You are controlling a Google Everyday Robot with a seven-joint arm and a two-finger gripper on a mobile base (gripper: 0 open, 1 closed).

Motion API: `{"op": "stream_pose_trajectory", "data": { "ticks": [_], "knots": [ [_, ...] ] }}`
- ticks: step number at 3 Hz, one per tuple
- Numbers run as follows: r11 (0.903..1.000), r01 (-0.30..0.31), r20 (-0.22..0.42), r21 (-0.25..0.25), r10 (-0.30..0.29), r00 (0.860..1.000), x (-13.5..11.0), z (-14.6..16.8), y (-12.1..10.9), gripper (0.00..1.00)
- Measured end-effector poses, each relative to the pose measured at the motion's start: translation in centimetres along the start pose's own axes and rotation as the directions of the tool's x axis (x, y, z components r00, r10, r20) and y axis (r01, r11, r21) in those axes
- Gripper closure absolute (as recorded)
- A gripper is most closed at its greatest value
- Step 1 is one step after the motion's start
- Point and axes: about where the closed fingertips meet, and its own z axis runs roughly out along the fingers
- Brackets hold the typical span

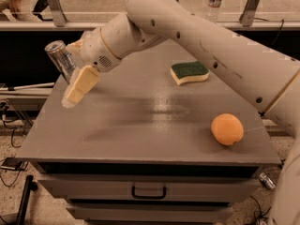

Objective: Pick redbull can

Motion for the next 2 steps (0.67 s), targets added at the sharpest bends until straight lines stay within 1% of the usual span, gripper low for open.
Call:
{"op": "stream_pose_trajectory", "data": {
  "ticks": [1,2],
  "knots": [
    [1.0000,0.000,0.000,0.000,0.000,1.000,0.0,0.0,0.0,0.00],
    [0.9965,-0.010,-0.004,0.083,0.010,1.000,0.9,-2.7,-1.4,0.00]
  ]
}}
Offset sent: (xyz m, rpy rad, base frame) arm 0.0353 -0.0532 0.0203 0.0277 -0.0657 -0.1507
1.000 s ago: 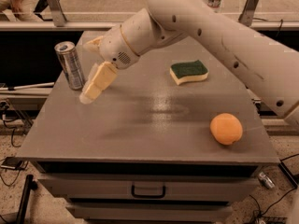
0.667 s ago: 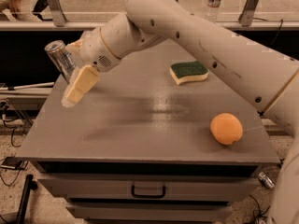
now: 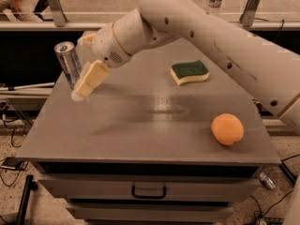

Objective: Pick redbull can

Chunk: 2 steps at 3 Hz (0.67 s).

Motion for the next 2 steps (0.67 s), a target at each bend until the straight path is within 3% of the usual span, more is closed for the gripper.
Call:
{"op": "stream_pose_trajectory", "data": {
  "ticks": [1,2],
  "knots": [
    [0.9988,-0.004,0.005,0.049,0.004,1.000,0.7,-1.3,-1.4,0.00],
    [0.9986,-0.001,0.021,0.052,0.000,1.000,1.0,-0.7,-2.4,0.00]
  ]
}}
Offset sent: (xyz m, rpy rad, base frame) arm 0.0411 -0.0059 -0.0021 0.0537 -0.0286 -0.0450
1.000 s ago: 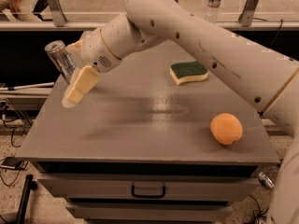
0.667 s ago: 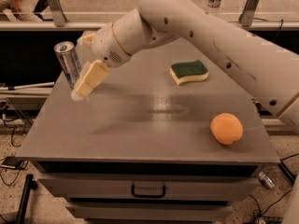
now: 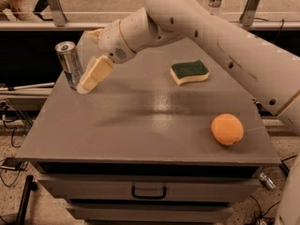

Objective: Pick redbull can

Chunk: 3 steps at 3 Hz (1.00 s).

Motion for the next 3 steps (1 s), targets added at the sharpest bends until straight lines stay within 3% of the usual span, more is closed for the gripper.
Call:
{"op": "stream_pose_trajectory", "data": {
  "ticks": [2,3],
  "knots": [
    [0.9967,0.064,0.006,-0.051,-0.064,0.998,-1.3,6.4,-1.8,0.00],
    [0.9965,0.065,0.006,-0.052,-0.065,0.998,-1.3,6.6,-1.8,0.00]
  ]
}}
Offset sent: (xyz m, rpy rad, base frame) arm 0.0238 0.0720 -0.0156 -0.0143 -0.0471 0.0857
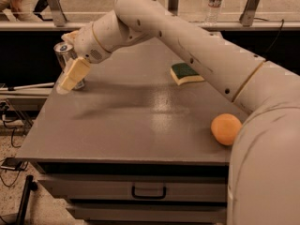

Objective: Pick redbull can

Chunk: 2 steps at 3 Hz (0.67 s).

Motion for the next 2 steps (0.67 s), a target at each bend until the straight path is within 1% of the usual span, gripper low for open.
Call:
{"op": "stream_pose_trajectory", "data": {
  "ticks": [1,2],
  "knots": [
    [1.0000,0.001,0.001,-0.004,-0.001,1.000,-0.06,0.22,0.10,0.15],
    [1.0000,0.001,0.002,-0.009,-0.001,1.000,-0.12,0.46,0.22,0.38]
  ]
}}
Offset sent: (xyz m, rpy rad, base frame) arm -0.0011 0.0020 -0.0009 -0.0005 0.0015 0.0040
